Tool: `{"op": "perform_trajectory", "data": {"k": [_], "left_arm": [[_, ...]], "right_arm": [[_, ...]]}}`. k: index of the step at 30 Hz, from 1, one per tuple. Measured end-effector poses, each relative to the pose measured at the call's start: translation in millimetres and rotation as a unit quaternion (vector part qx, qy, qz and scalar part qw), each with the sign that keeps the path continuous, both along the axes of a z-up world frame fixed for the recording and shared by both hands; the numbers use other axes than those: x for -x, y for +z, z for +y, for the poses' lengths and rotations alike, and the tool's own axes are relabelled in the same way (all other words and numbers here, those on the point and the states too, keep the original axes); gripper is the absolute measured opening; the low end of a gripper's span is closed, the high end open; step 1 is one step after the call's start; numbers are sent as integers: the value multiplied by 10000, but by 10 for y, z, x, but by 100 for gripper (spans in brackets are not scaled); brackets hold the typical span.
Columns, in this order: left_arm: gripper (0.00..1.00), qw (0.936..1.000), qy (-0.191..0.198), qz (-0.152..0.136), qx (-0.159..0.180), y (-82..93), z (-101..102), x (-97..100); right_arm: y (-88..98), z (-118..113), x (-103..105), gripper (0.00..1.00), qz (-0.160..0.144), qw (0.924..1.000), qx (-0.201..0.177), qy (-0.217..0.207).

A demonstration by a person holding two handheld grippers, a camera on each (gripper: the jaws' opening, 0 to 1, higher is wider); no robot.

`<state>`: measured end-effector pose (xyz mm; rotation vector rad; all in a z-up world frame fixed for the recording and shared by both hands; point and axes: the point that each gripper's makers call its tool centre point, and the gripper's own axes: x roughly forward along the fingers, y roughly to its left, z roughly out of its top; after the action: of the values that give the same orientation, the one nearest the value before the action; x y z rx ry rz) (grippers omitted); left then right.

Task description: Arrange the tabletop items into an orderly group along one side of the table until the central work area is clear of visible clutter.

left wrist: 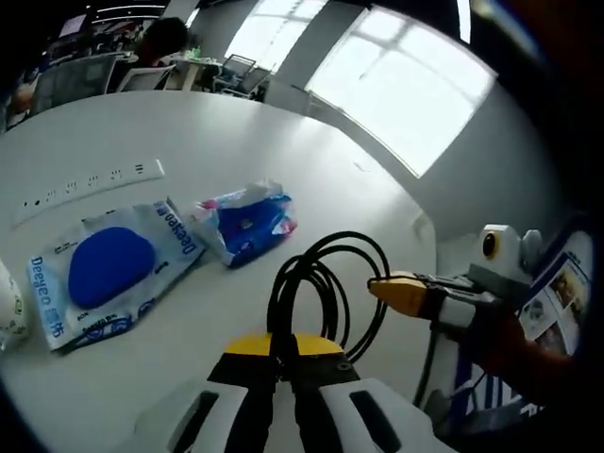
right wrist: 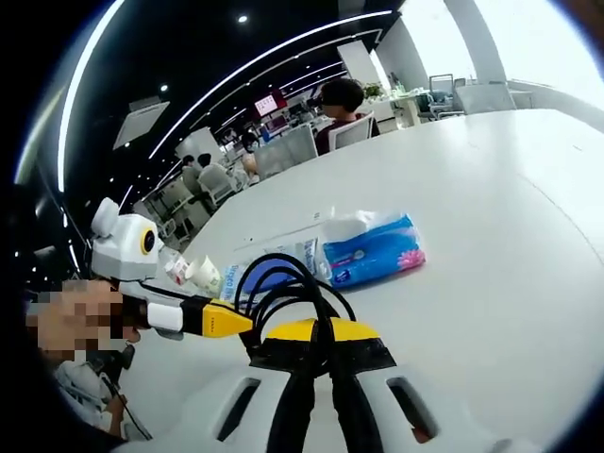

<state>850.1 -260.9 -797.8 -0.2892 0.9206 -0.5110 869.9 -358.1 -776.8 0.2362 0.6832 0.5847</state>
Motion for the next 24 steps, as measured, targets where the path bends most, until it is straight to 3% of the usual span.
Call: {"op": "perform_trajectory", "data": {"k": [11,16,24], "left_arm": [[3,9996,113,274,3,-207,53,-33],[3,9985,215,471,174,-317,71,-35],[3,9984,134,542,61,-465,75,-70]], "right_arm": [[-169,55,-30,0,194,9997,164,67],[-258,86,-55,0,262,9992,266,130],[-483,99,-62,0,437,9979,446,151]]}}
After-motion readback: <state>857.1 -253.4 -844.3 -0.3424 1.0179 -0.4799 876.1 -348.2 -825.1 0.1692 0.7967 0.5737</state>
